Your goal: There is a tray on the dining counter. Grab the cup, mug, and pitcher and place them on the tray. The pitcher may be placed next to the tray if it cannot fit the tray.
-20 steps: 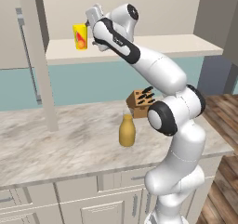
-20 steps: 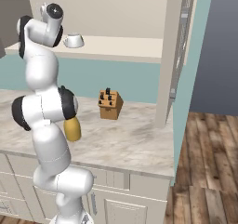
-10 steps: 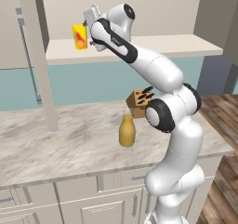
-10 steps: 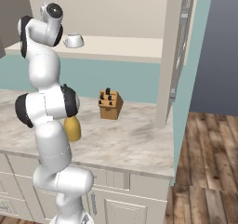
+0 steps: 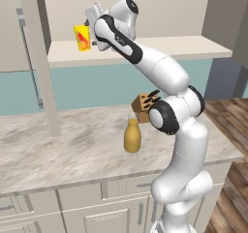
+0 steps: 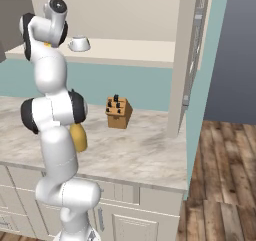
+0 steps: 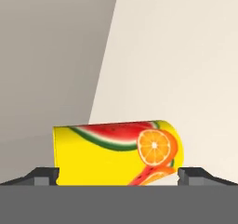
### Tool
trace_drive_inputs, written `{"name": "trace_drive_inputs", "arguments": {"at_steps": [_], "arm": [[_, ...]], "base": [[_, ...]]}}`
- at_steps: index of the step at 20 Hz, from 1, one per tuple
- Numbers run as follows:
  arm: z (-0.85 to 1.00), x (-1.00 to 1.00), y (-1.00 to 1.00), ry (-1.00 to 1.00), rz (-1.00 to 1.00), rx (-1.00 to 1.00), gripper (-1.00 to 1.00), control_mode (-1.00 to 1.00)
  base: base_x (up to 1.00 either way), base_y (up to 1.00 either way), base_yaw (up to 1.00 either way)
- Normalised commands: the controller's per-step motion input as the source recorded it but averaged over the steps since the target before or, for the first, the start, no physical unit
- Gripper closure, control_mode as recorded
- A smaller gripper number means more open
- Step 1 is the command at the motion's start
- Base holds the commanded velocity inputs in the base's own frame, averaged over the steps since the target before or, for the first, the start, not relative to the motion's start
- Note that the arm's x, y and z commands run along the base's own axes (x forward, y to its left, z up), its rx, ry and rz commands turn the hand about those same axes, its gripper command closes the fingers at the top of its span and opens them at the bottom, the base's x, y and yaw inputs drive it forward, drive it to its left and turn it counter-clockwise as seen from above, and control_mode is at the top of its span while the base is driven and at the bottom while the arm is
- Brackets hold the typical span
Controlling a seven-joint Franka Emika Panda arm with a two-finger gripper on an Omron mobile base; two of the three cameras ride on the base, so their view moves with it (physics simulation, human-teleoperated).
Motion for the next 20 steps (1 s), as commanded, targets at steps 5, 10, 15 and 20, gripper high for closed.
{"name": "trace_drive_inputs", "arguments": {"at_steps": [5,10,15,20], "arm": [[0.00,0.07,0.00,0.00,0.00,0.00,-1.00,-1.00],[0.00,0.00,0.00,-0.03,0.00,0.00,-1.00,-1.00],[0.00,0.00,0.00,-0.03,0.00,0.00,-1.00,-1.00],[-0.05,0.04,0.02,0.00,0.00,0.00,-1.00,-1.00]], "base": [[0.00,0.00,0.00],[0.00,0.00,0.00],[0.00,0.00,0.00],[0.00,0.00,0.00]]}}
